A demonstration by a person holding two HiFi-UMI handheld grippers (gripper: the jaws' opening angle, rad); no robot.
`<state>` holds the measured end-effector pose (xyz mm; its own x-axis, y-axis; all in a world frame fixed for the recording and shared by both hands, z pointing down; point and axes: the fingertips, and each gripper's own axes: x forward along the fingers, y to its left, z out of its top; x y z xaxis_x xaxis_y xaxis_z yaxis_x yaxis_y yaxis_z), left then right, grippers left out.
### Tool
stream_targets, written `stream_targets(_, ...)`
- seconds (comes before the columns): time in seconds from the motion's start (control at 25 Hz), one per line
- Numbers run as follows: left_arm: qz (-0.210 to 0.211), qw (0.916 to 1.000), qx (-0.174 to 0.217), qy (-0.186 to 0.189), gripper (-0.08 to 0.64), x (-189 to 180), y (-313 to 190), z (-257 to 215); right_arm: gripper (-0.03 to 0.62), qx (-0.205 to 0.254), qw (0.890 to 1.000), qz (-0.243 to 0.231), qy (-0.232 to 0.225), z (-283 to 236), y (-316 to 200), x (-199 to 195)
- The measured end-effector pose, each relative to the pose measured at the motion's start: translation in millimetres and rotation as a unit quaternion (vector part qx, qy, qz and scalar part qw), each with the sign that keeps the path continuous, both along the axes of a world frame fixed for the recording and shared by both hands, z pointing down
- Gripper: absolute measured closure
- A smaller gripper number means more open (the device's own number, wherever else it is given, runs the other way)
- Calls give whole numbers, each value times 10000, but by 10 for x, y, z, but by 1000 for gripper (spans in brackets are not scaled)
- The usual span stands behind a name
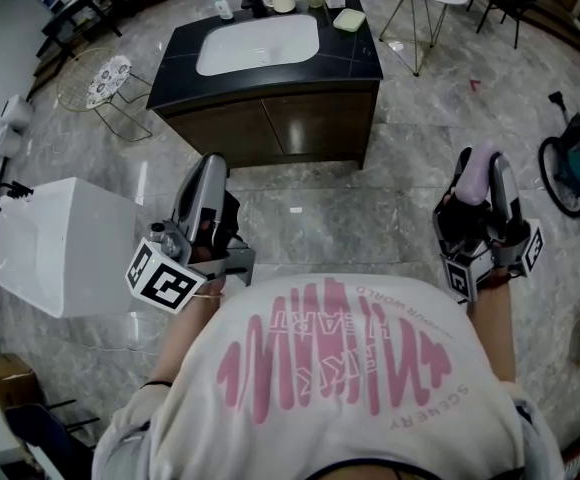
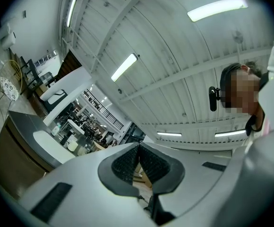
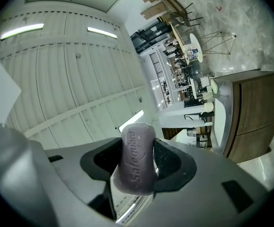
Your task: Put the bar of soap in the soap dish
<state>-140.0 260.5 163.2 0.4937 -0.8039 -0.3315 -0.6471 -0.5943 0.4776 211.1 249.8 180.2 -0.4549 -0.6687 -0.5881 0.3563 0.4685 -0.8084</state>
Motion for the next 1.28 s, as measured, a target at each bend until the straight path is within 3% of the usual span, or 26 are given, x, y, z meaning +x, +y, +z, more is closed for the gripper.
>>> stream_targets(0.36,60,9997,156,-184,552,-86,-181,-95,374,16,10000,36,32,-72,-159,-112)
stream_targets(0.6,36,9998,-154,-73,552,-119,-343,67,374,-136,9999,46,76,-35,-289,-107)
stream_targets(0.96,5,9997,-193,-157,552,92,-967,161,374,-259,9995,-166,73,109,-980,-36)
stream_targets(1.28,-213,9996,-110,-121,552,374,-1482,123,374,-88,9991,-419,16,75,-1686,218)
